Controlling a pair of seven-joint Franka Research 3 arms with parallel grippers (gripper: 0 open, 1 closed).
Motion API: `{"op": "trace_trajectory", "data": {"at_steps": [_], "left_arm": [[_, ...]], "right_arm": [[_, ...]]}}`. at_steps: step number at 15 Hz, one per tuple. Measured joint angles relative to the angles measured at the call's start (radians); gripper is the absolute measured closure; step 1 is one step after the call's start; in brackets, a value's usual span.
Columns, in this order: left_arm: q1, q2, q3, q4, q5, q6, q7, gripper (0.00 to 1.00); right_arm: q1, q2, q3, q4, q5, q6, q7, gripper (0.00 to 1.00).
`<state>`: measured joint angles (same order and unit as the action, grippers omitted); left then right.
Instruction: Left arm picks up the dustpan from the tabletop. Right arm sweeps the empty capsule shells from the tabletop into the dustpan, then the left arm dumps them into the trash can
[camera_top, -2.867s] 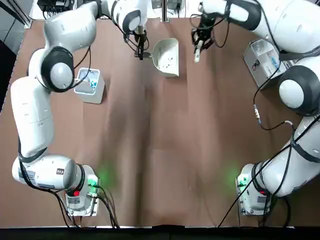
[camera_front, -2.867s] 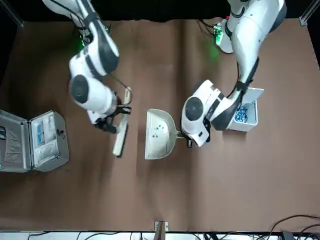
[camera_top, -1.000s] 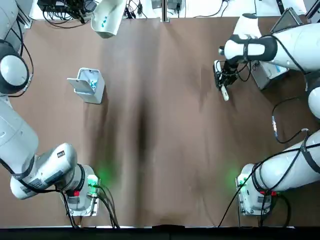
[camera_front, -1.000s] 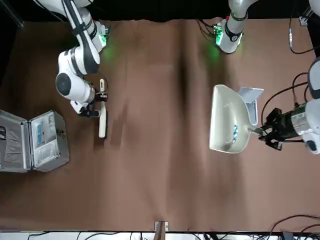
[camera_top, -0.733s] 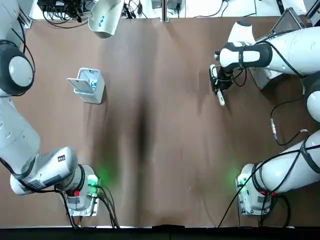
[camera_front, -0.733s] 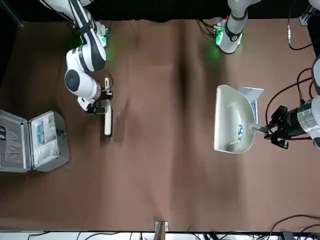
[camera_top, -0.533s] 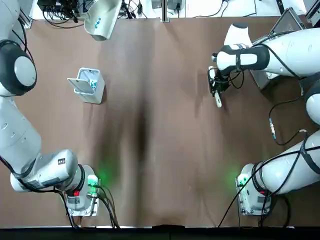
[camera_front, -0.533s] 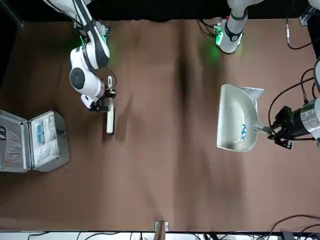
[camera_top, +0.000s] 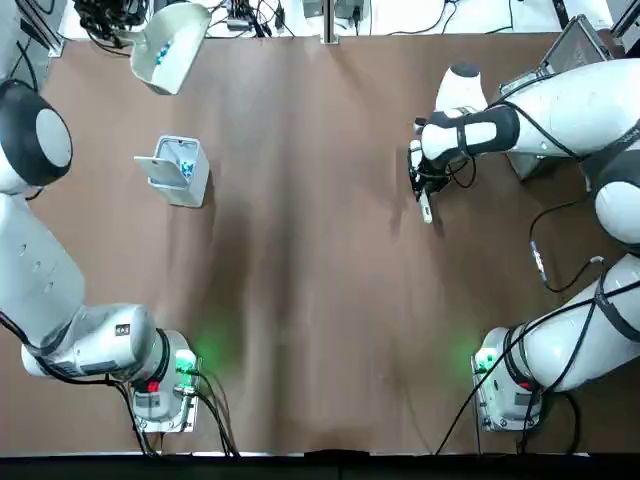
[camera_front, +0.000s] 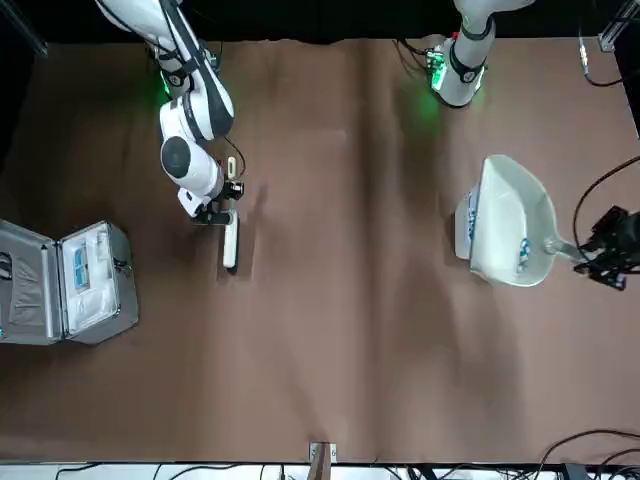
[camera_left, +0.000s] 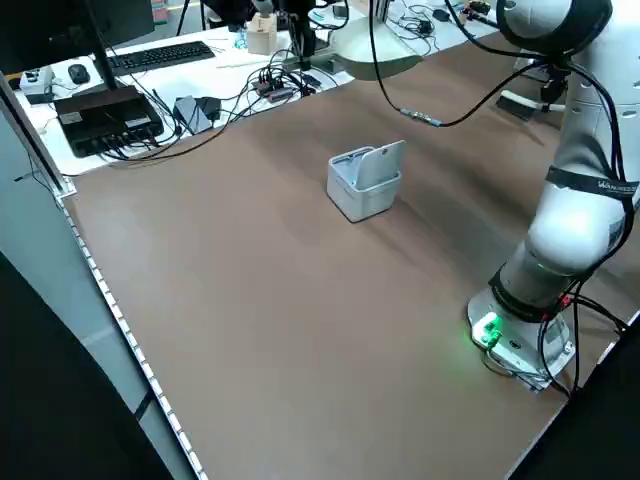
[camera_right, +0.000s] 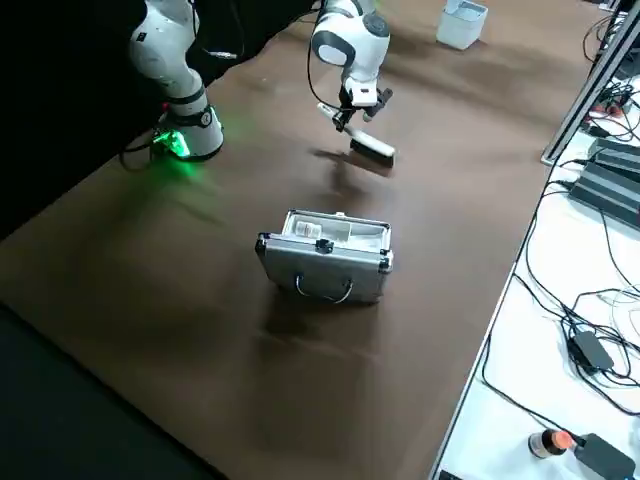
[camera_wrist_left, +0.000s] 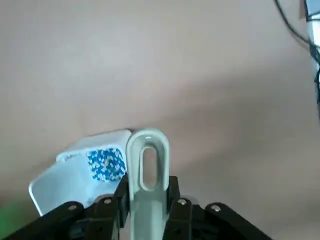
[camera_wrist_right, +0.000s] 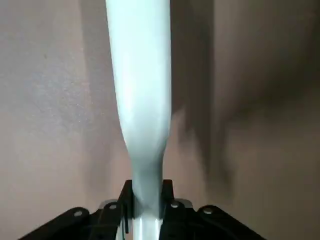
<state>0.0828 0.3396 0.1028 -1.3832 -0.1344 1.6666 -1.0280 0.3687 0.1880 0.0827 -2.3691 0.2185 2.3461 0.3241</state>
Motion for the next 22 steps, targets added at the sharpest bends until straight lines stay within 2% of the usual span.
{"op": "trace_trajectory", "data": {"at_steps": [6,10,12,14,21,22], "left_arm": [[0.067,-0.005,0.011,-0.009,0.000,0.079,0.054,0.67],[0.056,-0.006,0.009,-0.088,0.000,0.271,0.062,0.67],[0.055,-0.017,0.009,-0.160,0.000,0.391,0.088,0.67],[0.056,-0.050,0.009,-0.265,0.001,0.524,0.137,0.67],[0.056,-0.206,0.010,-0.577,0.001,0.855,0.263,0.67],[0.056,-0.225,0.010,-0.616,0.001,0.899,0.282,0.67]], "right_arm": [[0.018,0.015,0.000,0.000,0.000,0.002,0.001,0.74],[0.028,0.032,0.000,0.001,0.000,0.002,0.001,0.74],[0.029,0.033,0.000,0.001,0.000,0.001,0.001,0.74],[0.029,0.033,0.000,0.001,0.000,0.001,0.001,0.74],[0.029,0.034,-0.004,0.003,0.000,-0.001,0.001,0.73],[0.029,0.035,-0.004,0.003,0.000,-0.001,0.001,0.69]]}}
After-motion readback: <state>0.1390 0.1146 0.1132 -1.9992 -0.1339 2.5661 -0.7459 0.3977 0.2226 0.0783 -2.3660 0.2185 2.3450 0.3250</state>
